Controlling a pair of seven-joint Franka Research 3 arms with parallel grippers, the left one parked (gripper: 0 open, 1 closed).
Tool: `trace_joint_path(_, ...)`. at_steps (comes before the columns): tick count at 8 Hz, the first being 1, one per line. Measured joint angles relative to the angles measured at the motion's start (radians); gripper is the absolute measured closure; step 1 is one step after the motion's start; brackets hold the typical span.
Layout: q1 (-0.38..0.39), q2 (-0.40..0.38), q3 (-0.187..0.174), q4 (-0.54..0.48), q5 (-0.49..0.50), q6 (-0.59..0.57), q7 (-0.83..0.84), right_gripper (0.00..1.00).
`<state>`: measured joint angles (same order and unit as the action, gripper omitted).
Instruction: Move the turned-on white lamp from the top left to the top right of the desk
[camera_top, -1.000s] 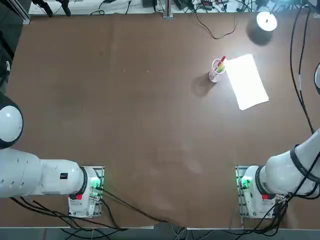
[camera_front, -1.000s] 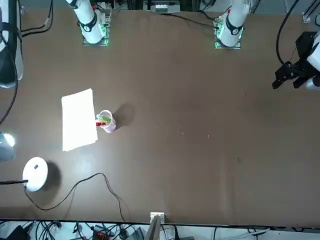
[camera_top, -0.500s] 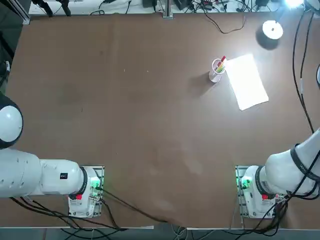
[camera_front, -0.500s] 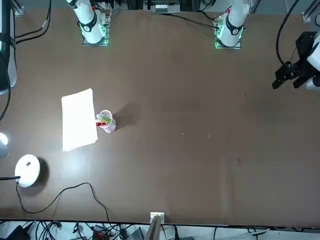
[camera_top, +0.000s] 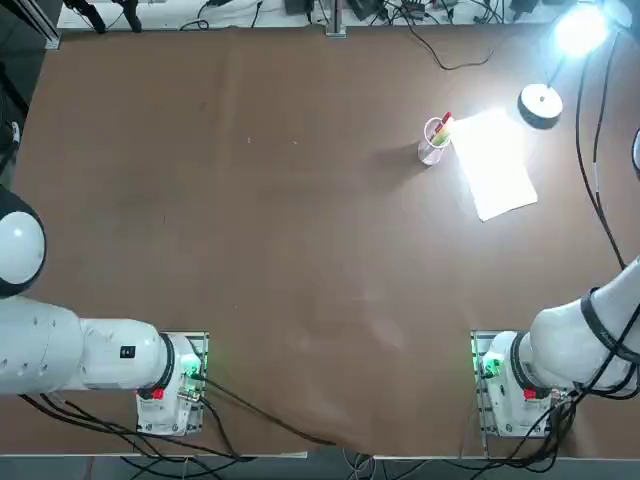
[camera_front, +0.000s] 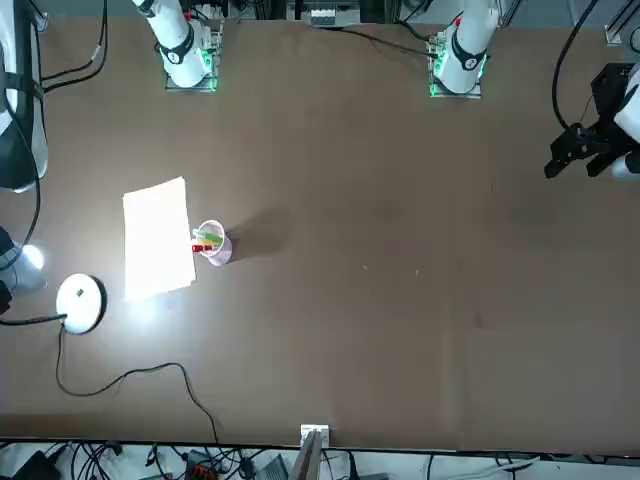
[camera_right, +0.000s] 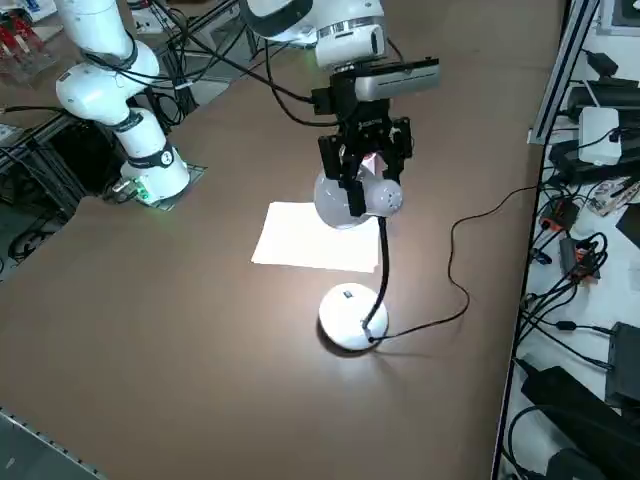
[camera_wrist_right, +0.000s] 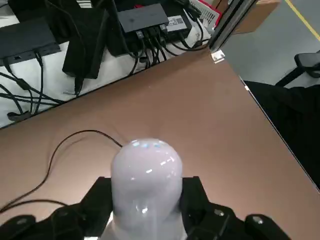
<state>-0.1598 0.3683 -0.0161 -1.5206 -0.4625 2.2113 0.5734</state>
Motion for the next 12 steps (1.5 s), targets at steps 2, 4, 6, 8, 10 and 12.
trace_joint_path(2,0.007,-0.016,0.004,0.0,0.0,-0.062,0.004,0.27)
trace_joint_path(4,0.02,-0.022,0.007,-0.001,0.0,-0.114,0.031,0.27)
trace_joint_path(6,0.028,-0.024,0.008,-0.001,0.0,-0.132,0.053,0.27)
trace_joint_path(8,0.028,-0.026,0.007,-0.001,0.0,-0.127,0.094,0.27)
trace_joint_path(10,0.029,-0.041,0.007,0.0,-0.001,-0.115,0.166,0.27)
trace_joint_path(12,0.039,-0.044,0.01,-0.006,-0.042,-0.114,0.266,0.27)
